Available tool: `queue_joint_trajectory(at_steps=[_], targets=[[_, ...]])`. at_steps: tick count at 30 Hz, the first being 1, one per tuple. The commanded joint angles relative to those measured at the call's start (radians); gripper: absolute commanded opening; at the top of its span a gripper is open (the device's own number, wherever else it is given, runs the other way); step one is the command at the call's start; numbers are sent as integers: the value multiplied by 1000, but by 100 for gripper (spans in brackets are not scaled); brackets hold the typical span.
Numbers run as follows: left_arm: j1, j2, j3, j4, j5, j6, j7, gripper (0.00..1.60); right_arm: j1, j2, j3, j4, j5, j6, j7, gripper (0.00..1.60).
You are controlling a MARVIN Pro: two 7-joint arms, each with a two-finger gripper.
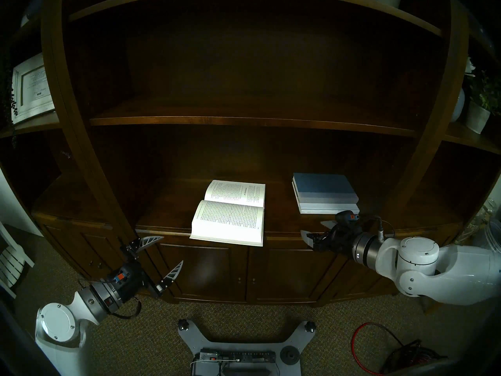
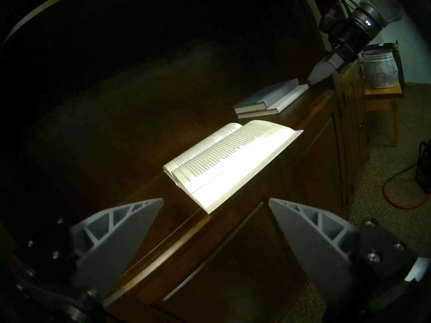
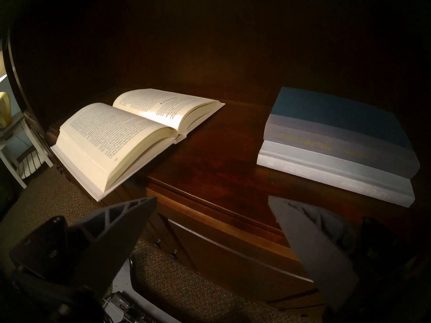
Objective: Close the books and align them horizontally on the shelf
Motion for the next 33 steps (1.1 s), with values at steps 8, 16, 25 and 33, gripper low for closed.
queue_joint_trajectory(at_steps=[8, 16, 25, 33], targets=[[-61, 13, 99, -17, -21, 110, -38, 0, -32, 8, 12, 45, -50, -203, 115, 160], [-116, 16, 194, 22, 5, 207, -46, 0, -58, 9, 9, 82, -72, -310, 183, 160], [-207, 11, 297, 112, 61, 307, -27, 0, -87, 9, 8, 121, -91, -425, 255, 160], [-288, -11, 356, 149, 100, 389, 35, 0, -112, 9, 6, 155, -103, -532, 314, 160]])
